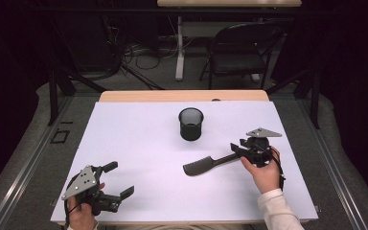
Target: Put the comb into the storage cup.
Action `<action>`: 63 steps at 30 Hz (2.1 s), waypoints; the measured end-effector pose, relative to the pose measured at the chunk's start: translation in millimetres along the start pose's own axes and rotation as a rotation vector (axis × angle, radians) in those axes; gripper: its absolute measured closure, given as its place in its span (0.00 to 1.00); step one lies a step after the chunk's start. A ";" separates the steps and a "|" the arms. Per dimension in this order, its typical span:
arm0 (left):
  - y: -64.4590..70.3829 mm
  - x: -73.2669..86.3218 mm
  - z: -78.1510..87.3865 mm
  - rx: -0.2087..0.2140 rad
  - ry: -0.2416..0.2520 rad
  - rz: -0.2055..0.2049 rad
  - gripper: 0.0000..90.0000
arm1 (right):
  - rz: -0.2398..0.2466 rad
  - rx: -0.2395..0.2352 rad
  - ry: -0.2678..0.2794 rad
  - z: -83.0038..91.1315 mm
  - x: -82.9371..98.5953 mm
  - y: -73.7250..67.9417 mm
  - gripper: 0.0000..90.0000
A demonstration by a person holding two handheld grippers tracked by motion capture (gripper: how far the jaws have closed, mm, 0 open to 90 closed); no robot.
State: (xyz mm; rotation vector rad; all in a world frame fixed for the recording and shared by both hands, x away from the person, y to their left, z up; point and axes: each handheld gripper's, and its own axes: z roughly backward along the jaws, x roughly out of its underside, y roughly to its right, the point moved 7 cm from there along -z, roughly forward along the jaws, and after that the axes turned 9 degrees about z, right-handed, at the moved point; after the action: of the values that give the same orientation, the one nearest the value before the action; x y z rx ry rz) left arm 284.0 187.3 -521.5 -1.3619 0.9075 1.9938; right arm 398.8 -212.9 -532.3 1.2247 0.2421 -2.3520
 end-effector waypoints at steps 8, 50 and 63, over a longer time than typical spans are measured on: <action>0.3 0.7 -0.2 0.003 -0.006 -0.004 0.00 | 0.003 0.030 -0.001 -13.7 -4.8 6.1 0.65; -3.6 3.1 -1.0 0.001 -0.015 0.010 0.00 | 0.002 0.070 -0.161 -54.0 33.2 14.0 1.00; -5.1 3.4 -0.6 -0.007 -0.018 0.014 0.00 | 0.001 0.057 -0.197 -53.0 40.1 12.4 1.00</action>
State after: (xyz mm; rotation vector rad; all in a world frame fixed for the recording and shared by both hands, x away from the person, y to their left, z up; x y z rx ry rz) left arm 287.1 190.2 -526.0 -1.3430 0.9058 2.0183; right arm 423.7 -217.6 -595.0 1.0077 0.1091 -2.4732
